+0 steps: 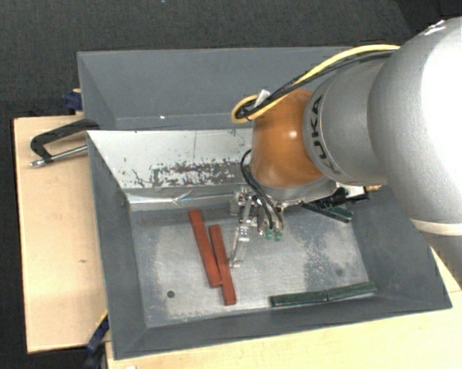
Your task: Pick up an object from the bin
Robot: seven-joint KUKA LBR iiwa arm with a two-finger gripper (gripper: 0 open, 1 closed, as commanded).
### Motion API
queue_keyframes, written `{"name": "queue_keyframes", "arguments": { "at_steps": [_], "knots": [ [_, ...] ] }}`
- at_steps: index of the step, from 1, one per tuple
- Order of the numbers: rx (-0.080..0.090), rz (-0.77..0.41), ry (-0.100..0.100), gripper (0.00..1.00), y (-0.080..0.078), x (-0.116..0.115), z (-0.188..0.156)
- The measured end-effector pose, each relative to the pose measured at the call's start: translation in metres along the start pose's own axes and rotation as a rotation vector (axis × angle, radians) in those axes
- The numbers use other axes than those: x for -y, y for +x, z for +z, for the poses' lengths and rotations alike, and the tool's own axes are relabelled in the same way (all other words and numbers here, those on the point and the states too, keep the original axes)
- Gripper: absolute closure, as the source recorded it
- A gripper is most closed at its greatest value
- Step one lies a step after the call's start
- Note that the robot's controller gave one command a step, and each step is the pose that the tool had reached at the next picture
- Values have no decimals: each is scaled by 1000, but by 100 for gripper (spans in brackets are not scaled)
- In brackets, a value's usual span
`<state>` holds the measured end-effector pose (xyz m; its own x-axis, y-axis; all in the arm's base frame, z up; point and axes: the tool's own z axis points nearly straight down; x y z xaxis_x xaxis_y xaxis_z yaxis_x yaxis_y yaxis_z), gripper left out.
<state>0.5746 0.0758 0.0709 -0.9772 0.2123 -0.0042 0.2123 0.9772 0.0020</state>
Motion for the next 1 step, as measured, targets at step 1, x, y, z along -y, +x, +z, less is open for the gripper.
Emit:
{"name": "queue_keyframes", "arguments": {
  "at_steps": [1],
  "knots": [
    [0, 0, 0, 0, 0, 0, 0]
  ]
}}
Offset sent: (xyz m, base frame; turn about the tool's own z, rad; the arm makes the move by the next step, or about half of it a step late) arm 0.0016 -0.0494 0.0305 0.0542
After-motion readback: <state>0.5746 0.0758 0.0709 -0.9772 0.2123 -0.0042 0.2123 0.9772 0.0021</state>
